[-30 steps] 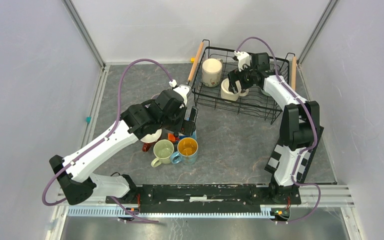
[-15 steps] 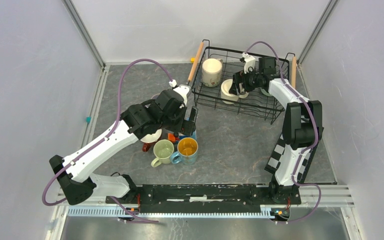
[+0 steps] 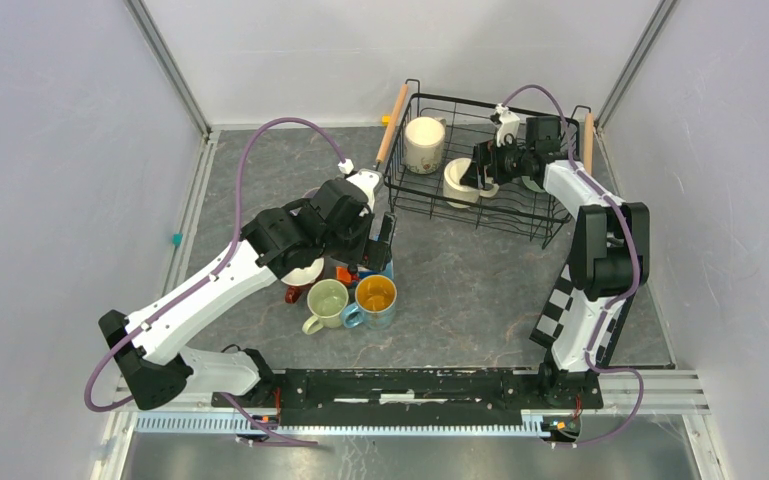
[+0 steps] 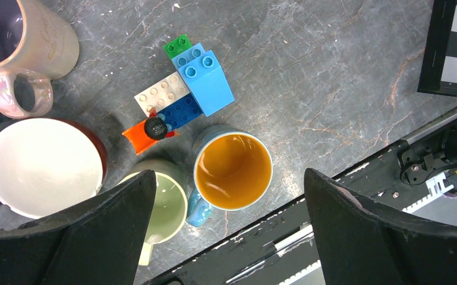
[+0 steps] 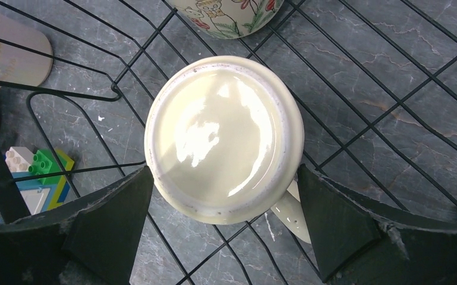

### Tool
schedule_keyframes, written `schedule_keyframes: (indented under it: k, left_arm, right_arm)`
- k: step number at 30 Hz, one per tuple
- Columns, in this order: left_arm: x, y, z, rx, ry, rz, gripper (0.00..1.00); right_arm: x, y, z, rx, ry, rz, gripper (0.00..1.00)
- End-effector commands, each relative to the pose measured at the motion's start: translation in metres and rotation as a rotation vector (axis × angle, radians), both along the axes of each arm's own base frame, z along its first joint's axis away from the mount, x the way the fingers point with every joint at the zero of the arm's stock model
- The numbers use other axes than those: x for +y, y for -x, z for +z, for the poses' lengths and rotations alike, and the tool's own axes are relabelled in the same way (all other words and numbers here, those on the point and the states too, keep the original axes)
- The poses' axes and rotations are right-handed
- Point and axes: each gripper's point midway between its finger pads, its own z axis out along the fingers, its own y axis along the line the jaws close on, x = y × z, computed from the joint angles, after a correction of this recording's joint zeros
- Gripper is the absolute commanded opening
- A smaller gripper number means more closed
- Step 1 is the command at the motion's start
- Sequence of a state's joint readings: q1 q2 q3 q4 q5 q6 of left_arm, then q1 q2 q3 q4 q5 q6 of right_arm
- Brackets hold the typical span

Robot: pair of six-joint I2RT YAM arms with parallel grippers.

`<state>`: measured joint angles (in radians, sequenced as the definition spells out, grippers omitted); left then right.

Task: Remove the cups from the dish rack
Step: Unload the cup from the dish rack.

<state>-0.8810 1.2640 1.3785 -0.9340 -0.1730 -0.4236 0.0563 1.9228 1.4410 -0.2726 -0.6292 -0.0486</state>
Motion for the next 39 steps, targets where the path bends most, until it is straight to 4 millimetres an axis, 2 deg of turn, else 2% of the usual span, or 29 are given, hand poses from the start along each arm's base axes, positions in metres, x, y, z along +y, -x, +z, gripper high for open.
schedule_keyframes:
  k: [1, 16, 27, 37, 39]
  left_arm:
    - [0.001, -0.003, 0.010, -0.048, 0.001, -0.041, 1.00]
    - [0.000, -0.003, 0.009, -0.044, 0.005, -0.045, 1.00]
    - [-0.002, -0.004, 0.008, -0.042, 0.002, -0.049, 1.00]
    - [-0.005, -0.005, 0.005, -0.033, -0.004, -0.055, 1.00]
    - [-0.006, -0.006, 0.004, -0.029, -0.005, -0.055, 1.00]
  right_arm:
    - [0.004, 0.000, 0.034, -0.073, -0.044, 0.008, 0.98]
    - [-0.001, 0.016, 0.024, -0.043, 0.004, 0.024, 0.98]
    - [0.001, 0.025, 0.012, -0.026, 0.116, 0.029, 0.98]
    - [0.015, 0.032, 0.007, -0.033, 0.243, 0.005, 0.98]
    - [0.019, 0.034, 0.006, -0.035, 0.273, -0.008, 0.95]
